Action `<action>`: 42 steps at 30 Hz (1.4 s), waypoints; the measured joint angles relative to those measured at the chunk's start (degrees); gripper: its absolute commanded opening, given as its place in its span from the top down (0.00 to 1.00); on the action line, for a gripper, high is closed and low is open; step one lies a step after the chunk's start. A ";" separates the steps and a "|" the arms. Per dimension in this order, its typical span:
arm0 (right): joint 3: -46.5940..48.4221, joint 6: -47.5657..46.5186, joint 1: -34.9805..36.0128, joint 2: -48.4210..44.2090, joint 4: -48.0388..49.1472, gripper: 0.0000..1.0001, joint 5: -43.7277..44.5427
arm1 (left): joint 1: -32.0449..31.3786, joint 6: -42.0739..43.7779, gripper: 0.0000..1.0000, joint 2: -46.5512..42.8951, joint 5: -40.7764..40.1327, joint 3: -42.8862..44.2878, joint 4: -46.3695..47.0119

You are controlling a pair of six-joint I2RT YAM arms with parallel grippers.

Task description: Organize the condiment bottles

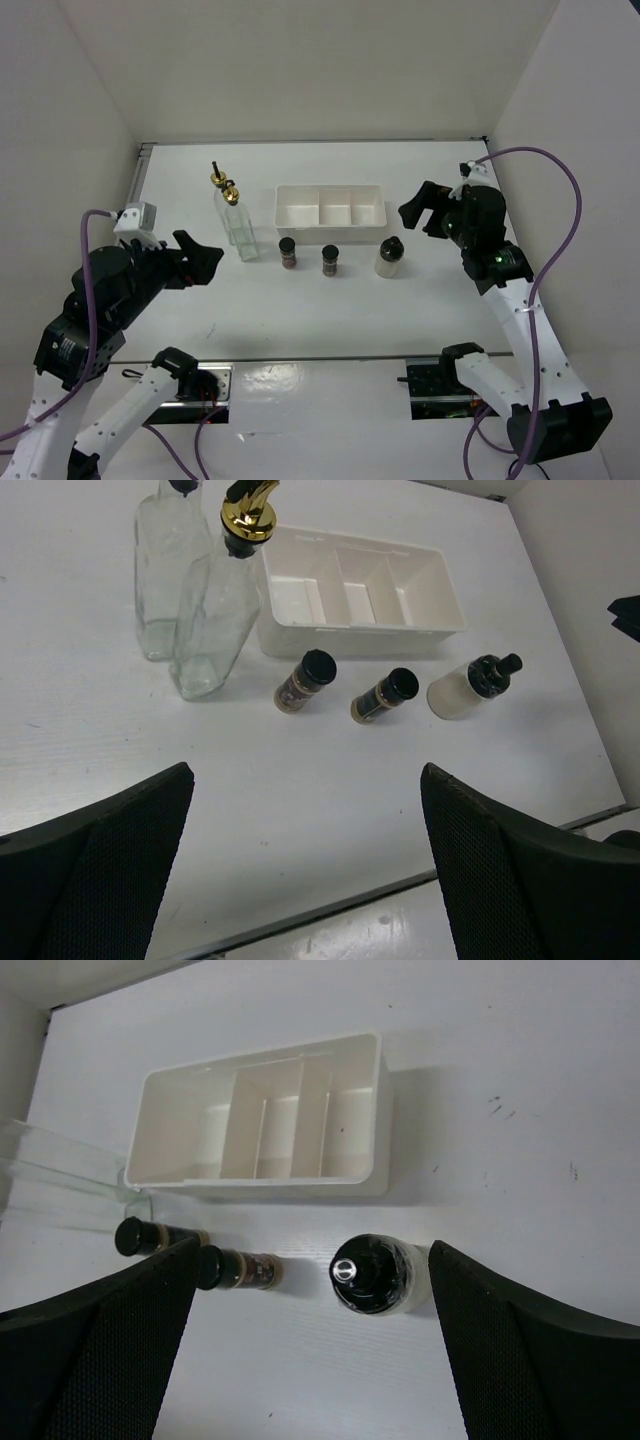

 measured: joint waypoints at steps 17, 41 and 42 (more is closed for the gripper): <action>0.02 0.07 7.06 10.29 -1.92 0.02 12.33 | 0.00 1.60 0.00 5.81 -1.73 -4.42 7.10; -4.17 10.67 22.05 17.94 -1.29 0.07 35.47 | 0.00 2.47 0.00 8.24 -2.56 -6.84 11.15; -4.15 11.28 23.10 19.52 -1.40 0.07 36.83 | 0.00 2.47 0.00 8.24 -2.56 -6.84 11.19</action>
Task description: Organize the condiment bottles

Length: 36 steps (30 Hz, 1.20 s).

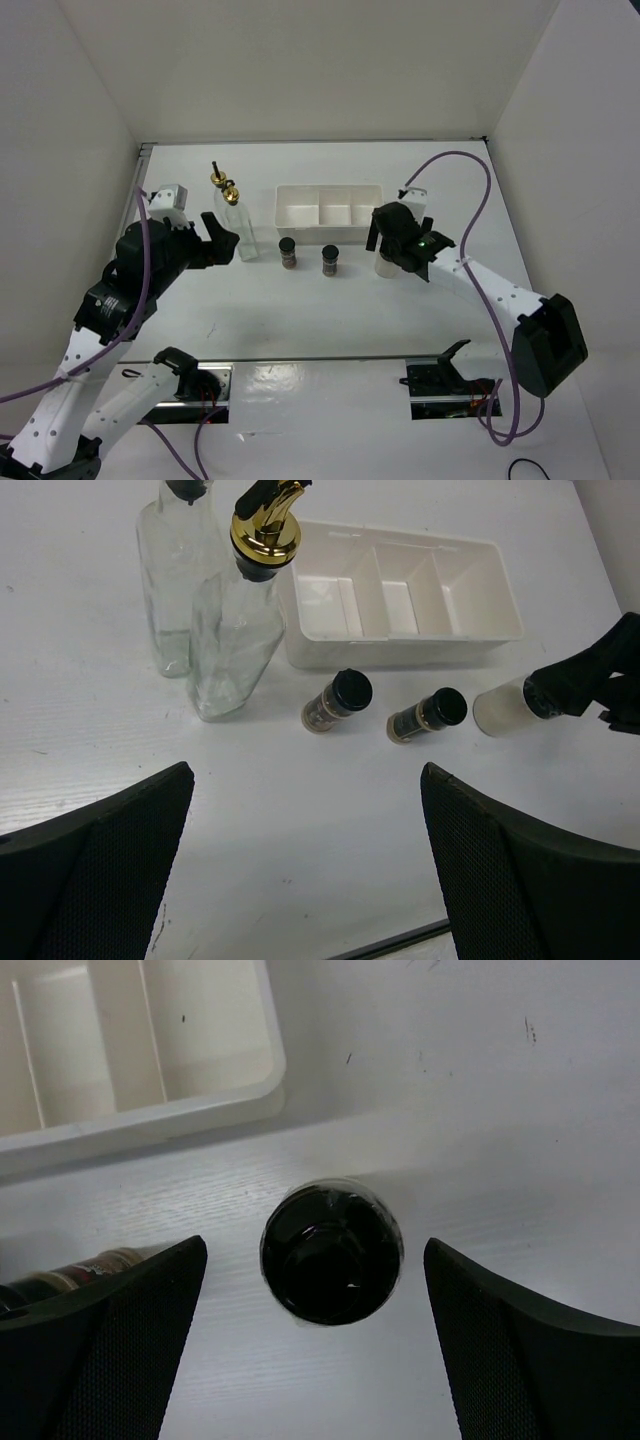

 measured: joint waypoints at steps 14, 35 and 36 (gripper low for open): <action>-1.07 5.18 5.66 -1.18 1.09 0.33 12.59 | 0.00 0.00 0.00 -0.98 0.00 -0.09 0.13; -3.41 5.79 5.90 2.93 4.66 0.58 17.66 | 0.00 0.00 0.00 -1.11 0.07 -1.05 0.94; -3.45 5.81 5.90 3.19 4.87 0.58 17.75 | 0.00 0.02 0.00 -1.11 0.09 -1.05 0.96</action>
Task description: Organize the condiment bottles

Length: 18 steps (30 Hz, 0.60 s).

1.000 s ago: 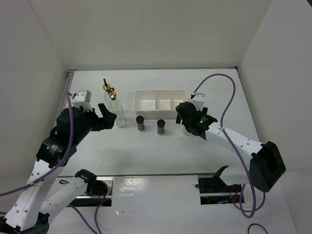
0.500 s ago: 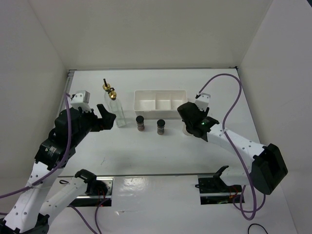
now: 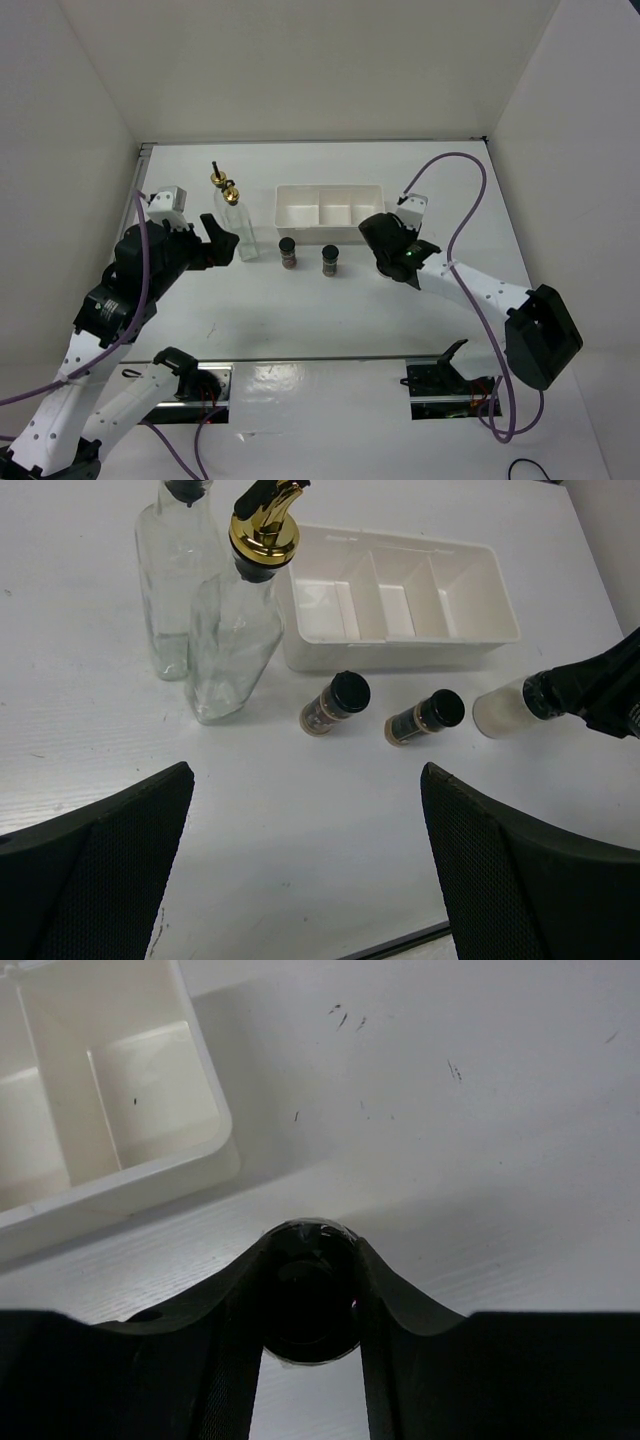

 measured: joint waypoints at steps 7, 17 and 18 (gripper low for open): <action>-0.04 -0.02 0.00 1.57 2.21 0.87 1.53 | 0.00 -0.02 0.00 -0.28 0.07 0.00 0.00; 1.22 1.75 0.15 3.41 1.57 1.00 3.67 | 0.00 -0.02 0.00 -0.37 0.13 0.00 0.02; 1.42 1.97 0.35 3.39 0.96 1.00 3.65 | 0.00 -0.02 0.00 -0.37 0.26 0.00 0.02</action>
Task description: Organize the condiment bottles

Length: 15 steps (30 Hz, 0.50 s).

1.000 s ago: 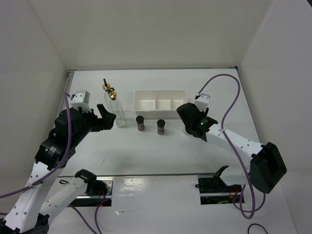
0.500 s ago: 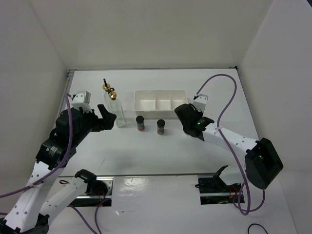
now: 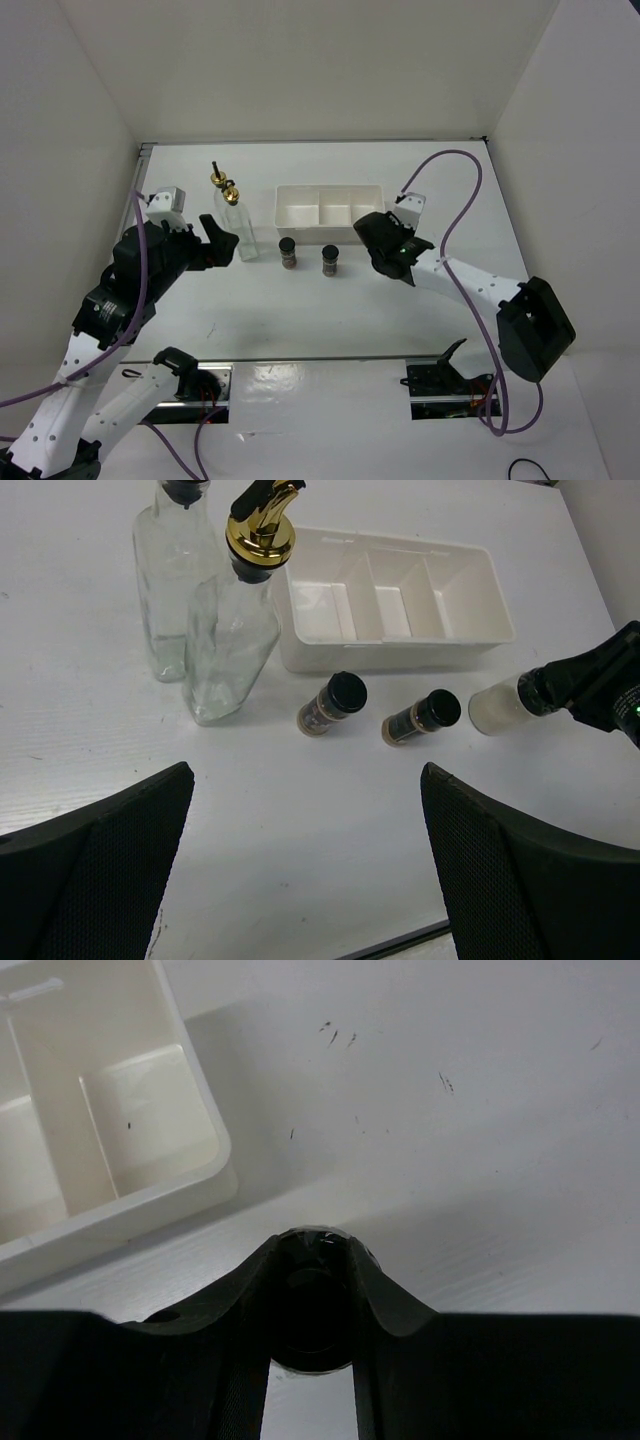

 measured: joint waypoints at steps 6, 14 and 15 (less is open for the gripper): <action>0.09 0.17 1.46 -3.06 -3.85 1.00 -3.15 | 0.00 0.00 0.00 0.00 0.70 0.00 0.00; 2.51 -3.93 1.57 -13.44 -5.68 1.00 -6.21 | 0.00 0.26 0.00 0.04 5.46 -1.66 0.74; 3.80 -4.90 1.57 -13.51 -5.68 1.00 -6.16 | 0.00 0.31 0.00 0.28 6.14 -1.86 0.74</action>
